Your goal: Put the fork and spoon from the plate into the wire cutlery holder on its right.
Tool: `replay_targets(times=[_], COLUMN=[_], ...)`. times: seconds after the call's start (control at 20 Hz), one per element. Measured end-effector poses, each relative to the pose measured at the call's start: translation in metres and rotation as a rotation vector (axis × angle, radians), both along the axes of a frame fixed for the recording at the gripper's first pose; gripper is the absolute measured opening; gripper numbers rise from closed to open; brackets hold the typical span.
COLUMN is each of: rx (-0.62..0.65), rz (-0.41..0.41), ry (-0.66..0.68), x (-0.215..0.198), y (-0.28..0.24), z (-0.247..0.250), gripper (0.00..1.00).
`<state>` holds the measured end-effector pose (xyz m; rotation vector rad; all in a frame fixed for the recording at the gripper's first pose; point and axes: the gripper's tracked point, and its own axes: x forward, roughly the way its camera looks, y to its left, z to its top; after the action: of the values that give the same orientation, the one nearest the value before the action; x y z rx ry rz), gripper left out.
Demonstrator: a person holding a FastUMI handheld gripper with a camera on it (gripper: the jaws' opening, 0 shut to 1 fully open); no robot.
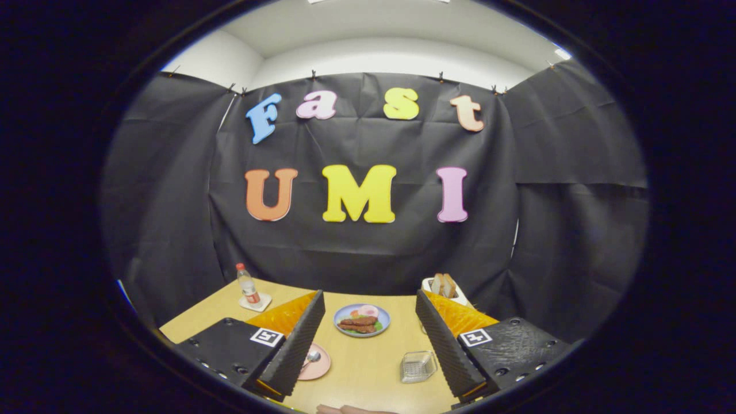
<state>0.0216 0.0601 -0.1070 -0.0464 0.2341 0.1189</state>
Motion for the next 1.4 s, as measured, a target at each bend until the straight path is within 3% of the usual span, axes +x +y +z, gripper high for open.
replay_targets(times=[0.45,1.05,1.2,1.3,1.4], rx=[-0.035,-0.039,-0.046,-0.053,-0.041], rz=[0.052,-0.028,-0.051,-0.044,-0.067], ry=[0.296,0.603,0.670,0.694,0.738], x=[0.024,0.033,0.030,0.029,0.024], y=[0.064,0.146,0.155,0.162,0.163], z=[-0.140,-0.283,-0.313,-0.329,-0.346], gripper=[0.96,0.95,0.90,0.83,0.68])
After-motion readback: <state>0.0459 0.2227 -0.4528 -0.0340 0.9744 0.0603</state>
